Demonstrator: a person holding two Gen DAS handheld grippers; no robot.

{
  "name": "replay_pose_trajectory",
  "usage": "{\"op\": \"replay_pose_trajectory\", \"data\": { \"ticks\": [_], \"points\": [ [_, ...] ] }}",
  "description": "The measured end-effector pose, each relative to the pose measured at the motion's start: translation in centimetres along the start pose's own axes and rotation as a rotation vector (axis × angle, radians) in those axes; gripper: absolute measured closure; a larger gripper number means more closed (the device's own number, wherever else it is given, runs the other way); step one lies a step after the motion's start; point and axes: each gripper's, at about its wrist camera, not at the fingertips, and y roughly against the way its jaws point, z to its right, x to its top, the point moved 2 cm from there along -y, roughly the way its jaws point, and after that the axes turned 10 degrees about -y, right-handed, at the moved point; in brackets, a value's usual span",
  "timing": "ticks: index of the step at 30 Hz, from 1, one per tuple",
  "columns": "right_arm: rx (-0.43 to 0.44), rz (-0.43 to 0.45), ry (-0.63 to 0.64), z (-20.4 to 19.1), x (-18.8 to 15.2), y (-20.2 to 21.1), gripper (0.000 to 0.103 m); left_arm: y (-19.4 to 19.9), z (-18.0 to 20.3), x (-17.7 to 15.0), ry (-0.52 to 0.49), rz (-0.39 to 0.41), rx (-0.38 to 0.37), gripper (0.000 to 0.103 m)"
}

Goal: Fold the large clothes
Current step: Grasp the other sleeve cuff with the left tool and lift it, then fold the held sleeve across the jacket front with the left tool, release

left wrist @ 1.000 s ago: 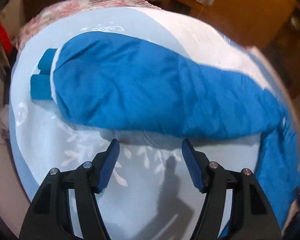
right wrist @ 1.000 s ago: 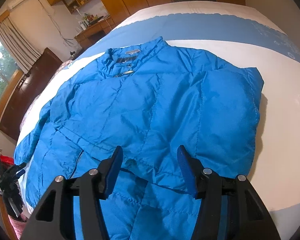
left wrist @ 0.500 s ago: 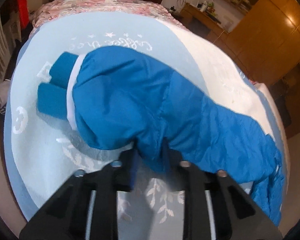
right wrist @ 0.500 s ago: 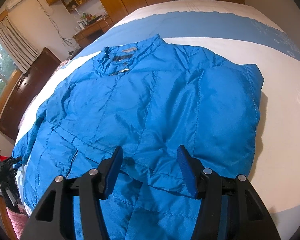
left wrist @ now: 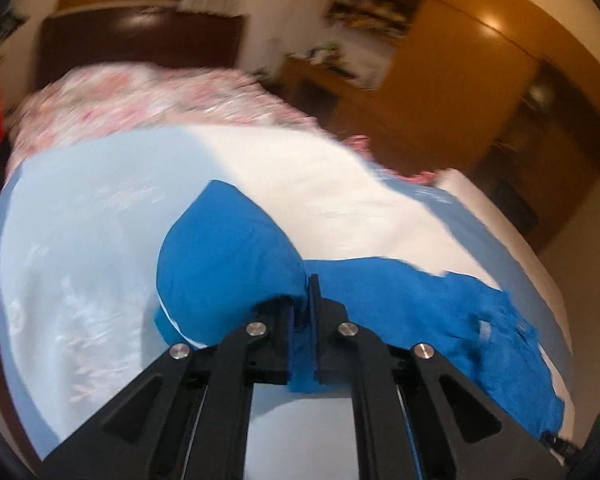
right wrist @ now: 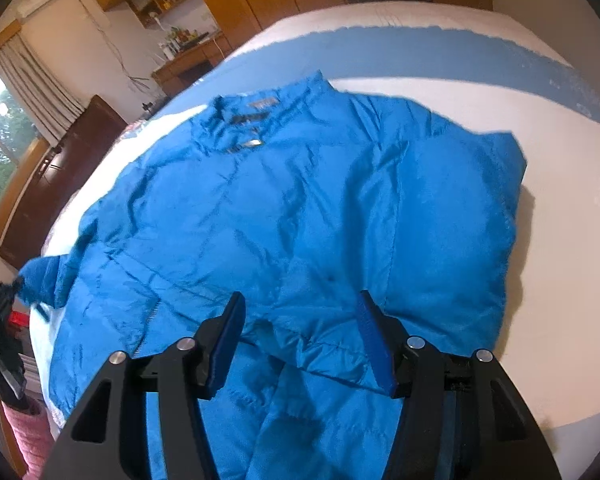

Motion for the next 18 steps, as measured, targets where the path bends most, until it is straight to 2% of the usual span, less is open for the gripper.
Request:
{"op": "replay_pose_trajectory", "data": {
  "ticks": [6, 10, 13, 16, 18],
  "points": [
    [0.0, 0.015, 0.004, 0.0, -0.9, 1.7, 0.045, 0.0, 10.1, 0.9, -0.164, 0.032, -0.119, 0.1],
    [0.0, 0.023, -0.007, 0.4, -1.1, 2.1, 0.044, 0.5, 17.5, 0.4, -0.276, 0.043, -0.23, 0.1],
    [0.004, 0.024, -0.015, 0.7, -1.0, 2.2, 0.044, 0.4, 22.7, -1.1, -0.354, 0.021, -0.304, 0.1],
    [0.007, 0.025, -0.02, 1.1, -1.0, 2.4, 0.044, -0.5, 26.9, -2.5, -0.426, -0.001, -0.341, 0.1],
    [0.01, 0.026, -0.023, 1.3, -1.0, 2.5, 0.044, -1.5, 29.9, -3.9, -0.467, -0.041, -0.387, 0.1]
  ]
}}
